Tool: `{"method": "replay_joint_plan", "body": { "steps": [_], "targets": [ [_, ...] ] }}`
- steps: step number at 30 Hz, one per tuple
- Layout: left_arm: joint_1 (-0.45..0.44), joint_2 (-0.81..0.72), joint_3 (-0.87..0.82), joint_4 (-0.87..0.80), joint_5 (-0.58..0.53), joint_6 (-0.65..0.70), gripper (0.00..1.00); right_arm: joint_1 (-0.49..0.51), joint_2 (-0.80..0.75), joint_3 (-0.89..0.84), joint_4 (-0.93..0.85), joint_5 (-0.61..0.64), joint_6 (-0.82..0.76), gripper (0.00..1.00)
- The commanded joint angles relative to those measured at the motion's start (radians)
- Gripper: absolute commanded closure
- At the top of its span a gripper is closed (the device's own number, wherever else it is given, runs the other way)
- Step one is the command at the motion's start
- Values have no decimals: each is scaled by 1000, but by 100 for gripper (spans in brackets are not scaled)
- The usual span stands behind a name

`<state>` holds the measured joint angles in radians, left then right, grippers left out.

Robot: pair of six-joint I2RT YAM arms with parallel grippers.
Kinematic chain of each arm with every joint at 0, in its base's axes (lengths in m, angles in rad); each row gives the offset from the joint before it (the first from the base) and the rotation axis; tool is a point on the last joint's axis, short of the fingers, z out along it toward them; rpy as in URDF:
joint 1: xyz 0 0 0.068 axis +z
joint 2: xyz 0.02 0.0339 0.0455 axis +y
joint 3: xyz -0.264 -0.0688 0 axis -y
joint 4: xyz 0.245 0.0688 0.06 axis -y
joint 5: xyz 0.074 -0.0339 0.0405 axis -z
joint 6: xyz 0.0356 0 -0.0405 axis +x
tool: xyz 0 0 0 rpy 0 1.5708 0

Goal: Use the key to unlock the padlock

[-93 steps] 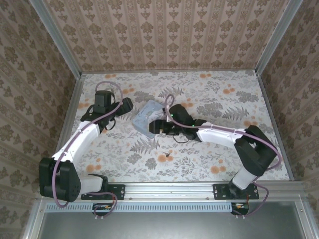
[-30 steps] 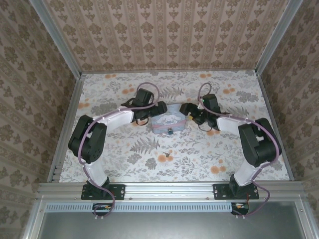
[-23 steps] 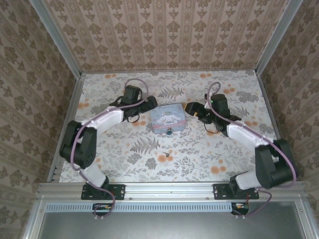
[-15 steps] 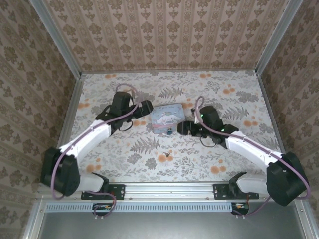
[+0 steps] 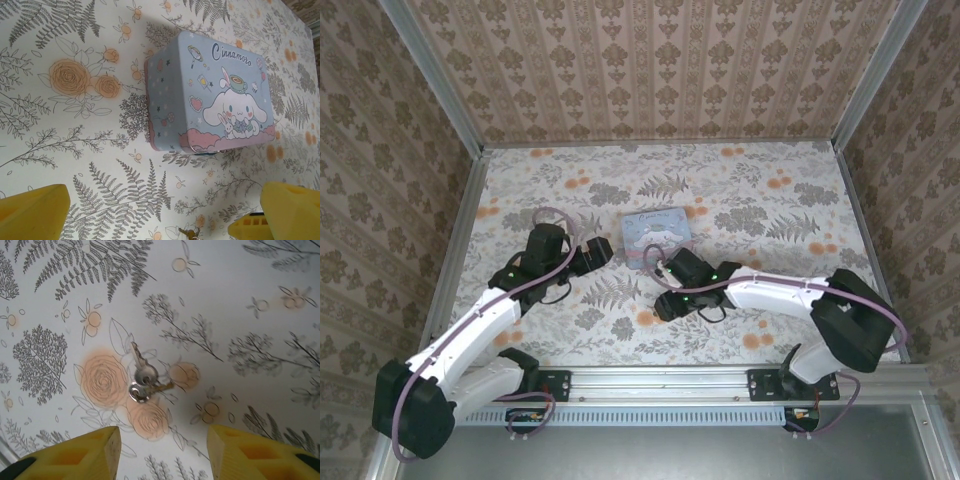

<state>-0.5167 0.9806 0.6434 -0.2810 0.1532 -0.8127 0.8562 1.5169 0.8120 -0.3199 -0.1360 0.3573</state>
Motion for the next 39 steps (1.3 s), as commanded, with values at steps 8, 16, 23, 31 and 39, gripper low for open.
{"method": "replay_joint_plan", "body": {
  "steps": [8,16,23,31,39],
  "targets": [
    [1,30,8,-18,-7,-26,0,63,140,153,-109,116,-94,51],
    [9,30,15,-26,-2,-19,0,87,217,214,-129,132,-111,55],
    [19,31,14,-24,3,-17,0,110,283,249,-147,154,-123,56],
    [25,32,8,-13,11,-19,0,116,323,237,-145,183,-117,62],
    [29,43,10,-7,16,-19,0,115,314,201,-115,176,-94,84]
  ]
}}
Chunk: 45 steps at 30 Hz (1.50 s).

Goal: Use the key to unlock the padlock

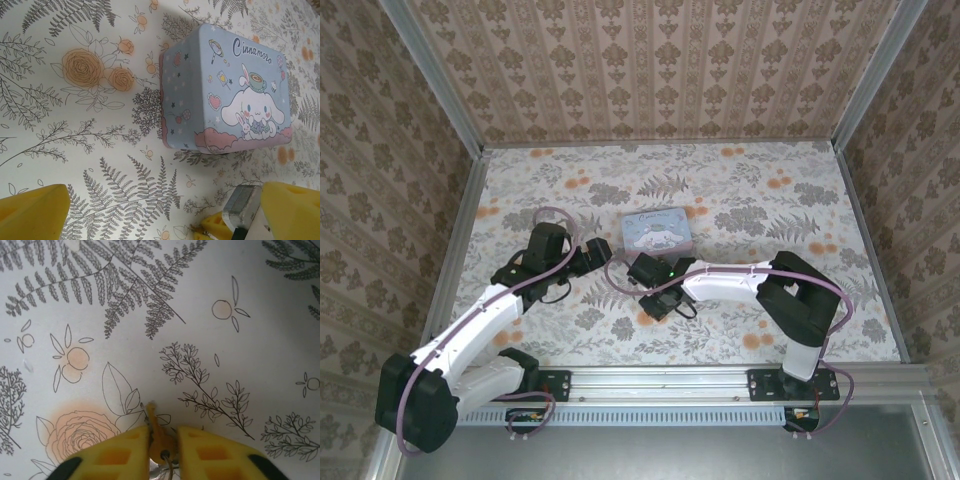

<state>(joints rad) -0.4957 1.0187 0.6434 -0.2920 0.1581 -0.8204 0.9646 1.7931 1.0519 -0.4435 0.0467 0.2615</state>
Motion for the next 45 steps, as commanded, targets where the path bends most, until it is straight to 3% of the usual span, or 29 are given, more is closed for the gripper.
{"method": "replay_joint_plan", "body": {
  "steps": [1,6,18,24,29,33,45],
  "targets": [
    [8,7,12,2,11,-10,0,5,26,-45,16,-11,5,87],
    [7,24,22,3,18,-6,0,-17,-41,-73,49,-45,23,100],
    [-15,44,27,36,51,-9,0,-143,-255,-206,192,-218,124,100],
    [-92,101,57,97,81,-12,0,-256,-365,-289,336,-393,215,100],
    [-153,199,84,244,157,-53,0,-355,-419,-324,477,-567,300,100],
    [-184,271,109,337,201,-69,5,-406,-437,-328,551,-655,345,100],
    [-185,365,99,631,290,-155,37,-490,-409,-353,760,-848,467,100]
  ]
}}
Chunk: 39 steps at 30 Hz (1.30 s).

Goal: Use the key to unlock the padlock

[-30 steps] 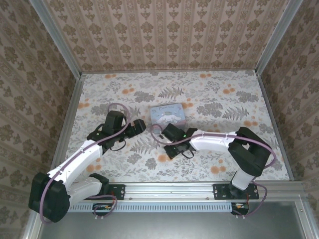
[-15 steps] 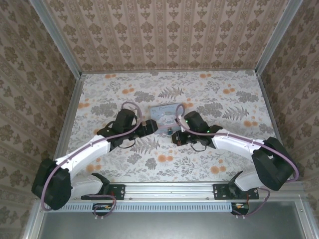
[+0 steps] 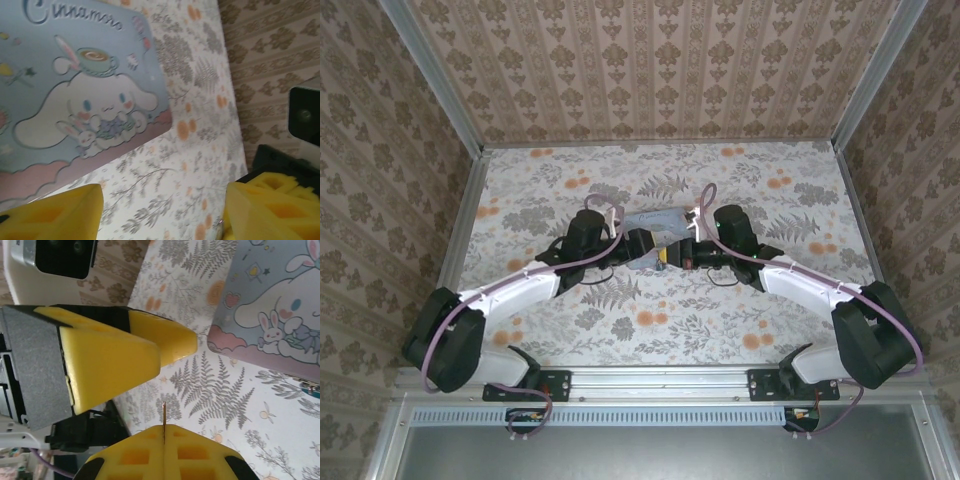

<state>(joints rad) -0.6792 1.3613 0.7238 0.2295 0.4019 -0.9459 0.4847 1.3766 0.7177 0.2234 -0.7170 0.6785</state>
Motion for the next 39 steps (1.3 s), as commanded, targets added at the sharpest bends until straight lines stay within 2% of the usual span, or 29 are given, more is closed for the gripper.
{"method": "replay_joint_plan", "body": {
  "steps": [1,13,25,31,39],
  "targets": [
    [-2,32,17,133,54,-40,39,-12,7,-20,104,-90,58,100],
    [-2,67,-34,305,93,-113,54,-26,44,-36,154,-96,96,100],
    [-22,95,-54,329,90,-119,58,-37,34,-41,176,-95,114,100],
    [-30,105,-53,345,92,-122,68,-43,30,-42,176,-97,117,100],
    [-39,122,-44,364,98,-128,74,-44,30,-49,189,-96,122,100]
  ]
}}
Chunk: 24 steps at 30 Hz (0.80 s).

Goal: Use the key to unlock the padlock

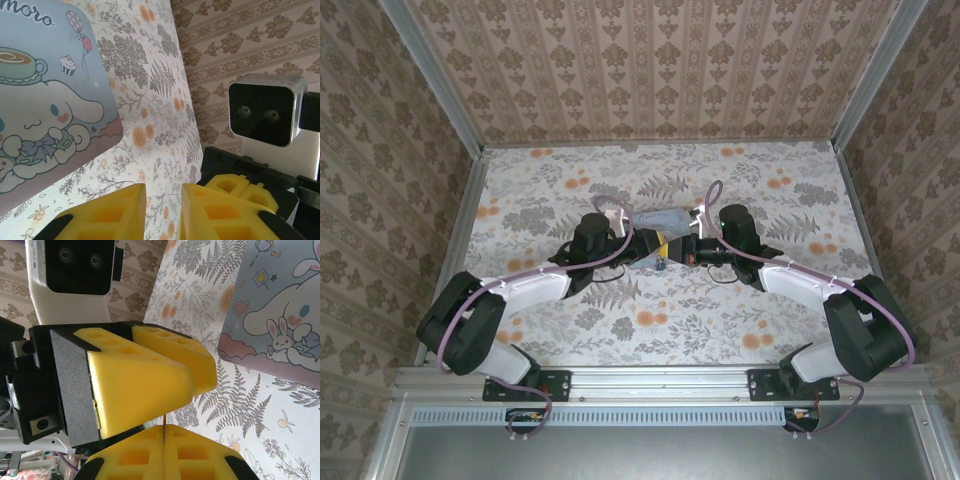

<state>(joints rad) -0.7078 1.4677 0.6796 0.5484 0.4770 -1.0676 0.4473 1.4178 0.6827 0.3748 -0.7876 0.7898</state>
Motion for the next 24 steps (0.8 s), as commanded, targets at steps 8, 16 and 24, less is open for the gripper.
{"method": "replay_joint_plan", "body": {
  "steps": [8,16,24],
  "targets": [
    [-23,48,5,98,43,-24,84,-10,-5,-20,52,-22,18,100],
    [-28,59,5,107,42,-24,100,-15,-2,-26,57,-20,22,100],
    [-15,11,12,46,-33,14,100,-60,-75,-77,50,-17,28,74]
  ]
}}
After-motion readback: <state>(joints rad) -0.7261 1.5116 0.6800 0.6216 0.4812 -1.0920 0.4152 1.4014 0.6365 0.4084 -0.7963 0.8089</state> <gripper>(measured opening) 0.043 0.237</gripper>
